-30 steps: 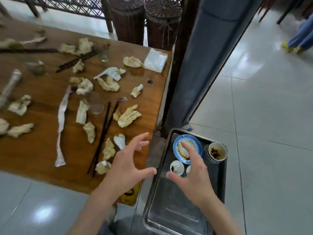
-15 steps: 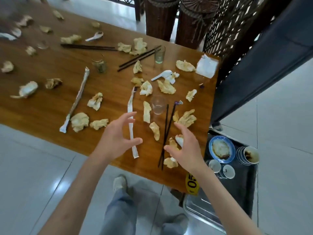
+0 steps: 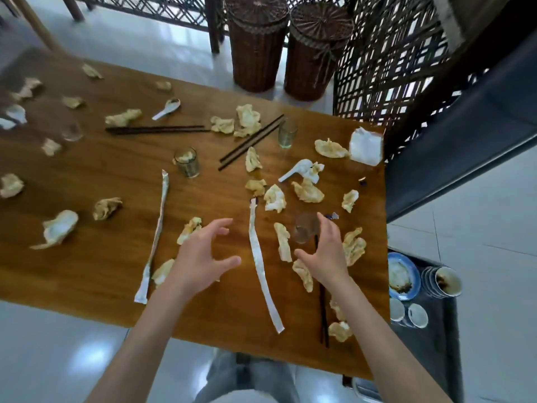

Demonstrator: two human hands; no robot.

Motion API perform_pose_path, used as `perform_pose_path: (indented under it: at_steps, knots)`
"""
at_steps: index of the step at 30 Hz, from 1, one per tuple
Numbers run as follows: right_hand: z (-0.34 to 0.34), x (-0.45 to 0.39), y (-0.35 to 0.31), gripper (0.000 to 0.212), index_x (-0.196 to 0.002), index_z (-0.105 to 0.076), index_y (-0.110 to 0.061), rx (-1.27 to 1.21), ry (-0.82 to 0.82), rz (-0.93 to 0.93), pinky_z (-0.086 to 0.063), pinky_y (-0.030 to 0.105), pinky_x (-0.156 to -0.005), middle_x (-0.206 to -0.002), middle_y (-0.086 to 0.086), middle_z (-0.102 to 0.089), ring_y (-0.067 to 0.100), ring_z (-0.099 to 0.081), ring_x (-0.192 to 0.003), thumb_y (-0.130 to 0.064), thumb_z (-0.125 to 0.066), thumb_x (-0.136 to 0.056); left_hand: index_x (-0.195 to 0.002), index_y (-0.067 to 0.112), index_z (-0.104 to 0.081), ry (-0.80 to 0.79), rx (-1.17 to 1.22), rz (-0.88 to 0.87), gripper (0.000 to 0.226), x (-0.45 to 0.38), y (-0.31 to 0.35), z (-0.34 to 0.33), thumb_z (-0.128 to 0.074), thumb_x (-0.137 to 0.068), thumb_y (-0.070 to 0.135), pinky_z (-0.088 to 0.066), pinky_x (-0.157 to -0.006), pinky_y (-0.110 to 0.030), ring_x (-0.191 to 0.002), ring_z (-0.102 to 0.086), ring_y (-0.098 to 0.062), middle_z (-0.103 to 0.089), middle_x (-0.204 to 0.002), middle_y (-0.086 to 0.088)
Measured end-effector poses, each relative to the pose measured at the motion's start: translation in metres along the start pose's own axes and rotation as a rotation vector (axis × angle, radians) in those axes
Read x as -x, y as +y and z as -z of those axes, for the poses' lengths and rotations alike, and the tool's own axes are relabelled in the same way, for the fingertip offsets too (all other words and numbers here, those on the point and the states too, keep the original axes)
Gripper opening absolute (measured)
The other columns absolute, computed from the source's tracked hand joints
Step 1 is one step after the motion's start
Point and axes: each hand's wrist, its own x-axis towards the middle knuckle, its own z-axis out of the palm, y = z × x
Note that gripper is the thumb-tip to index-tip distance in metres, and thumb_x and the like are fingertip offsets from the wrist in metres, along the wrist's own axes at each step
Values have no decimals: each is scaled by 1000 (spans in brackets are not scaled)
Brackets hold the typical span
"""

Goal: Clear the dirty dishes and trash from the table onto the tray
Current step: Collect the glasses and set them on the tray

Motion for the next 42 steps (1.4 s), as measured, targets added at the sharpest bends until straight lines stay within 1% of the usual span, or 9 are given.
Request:
perform_pose_path:
  at_steps: [3,6,11,17,21,25,29,35,42]
  knots:
    - [-2,-26,2,96,-144,-20,-28,13,-42,-10,-35,34,-105,-150,-1,-27,20,-31,-137,-31,-81,-69,-135,39,-41,-1,-7,10,75,-14,-3,3,-80,-71,33,-46,-95,-34,-118,-48,-10,-56,-126,12]
    - [-1,-45,5,89,-141,-31,-26,41,-102,5,-38,32,-103,-144,-1,-37,19,-38,-132,-27,-82,-68,-134,39,-42,30,-8,44,74,-22,-6,2,-79,-71,34,-47,-95,-34,-118,-48,-10,-55,-126,12]
    - [-3,-53,8,71,-127,-46,-26,29,-152,43,-47,27,-91,-124,-3,-55,18,-53,-114,-25,-84,-66,-133,38,-42,50,-18,60,74,-34,-11,-1,-80,-70,35,-46,-92,-31,-114,-49,-8,-57,-123,12]
    - [-1,-52,8,61,-120,-51,-26,-42,-111,128,-47,13,-76,-111,-6,-60,11,-57,-101,-27,-82,-68,-133,34,-45,70,10,65,73,-49,-15,-4,-80,-70,34,-46,-93,-32,-115,-49,-10,-58,-122,9]
    - [2,-56,-10,54,-114,-53,-26,-84,-54,171,-42,7,-69,-104,-11,-59,5,-55,-93,-31,-82,-68,-133,29,-47,163,-8,50,71,-77,-21,3,-80,-70,33,-45,-86,-26,-112,-50,-10,-58,-124,5]
    - [-3,-59,-28,58,-116,-54,-26,-117,-50,184,-38,2,-69,-102,-15,-55,1,-51,-92,-28,-83,-67,-133,25,-46,287,-66,42,72,-117,-32,21,-80,-70,34,-39,-97,-35,-122,-45,-19,-51,-132,-1]
    - [-13,-65,-44,63,-120,-54,-23,-139,-13,152,-38,2,-72,-110,-9,-60,2,-53,-98,-26,-84,-66,-139,24,-36,397,-126,72,87,-165,-51,44,-82,-66,36,-38,-101,-39,-127,-39,-24,-42,-138,-6]
    - [-24,-65,-59,68,-124,-52,-21,-166,47,61,-44,11,-81,-116,-5,-61,8,-56,-106,-23,-85,-64,-141,19,-32,331,-217,99,96,-218,-72,62,-83,-64,42,-39,-102,-46,-127,-42,-29,-46,-138,-10]
    - [-36,-58,-73,68,-123,-51,-25,-170,71,-17,-37,1,-69,-112,-10,-59,0,-50,-97,-23,-85,-63,-138,17,-40,203,-277,93,87,-229,-81,61,-83,-65,39,-41,-100,-44,-122,-48,-27,-53,-132,-9]
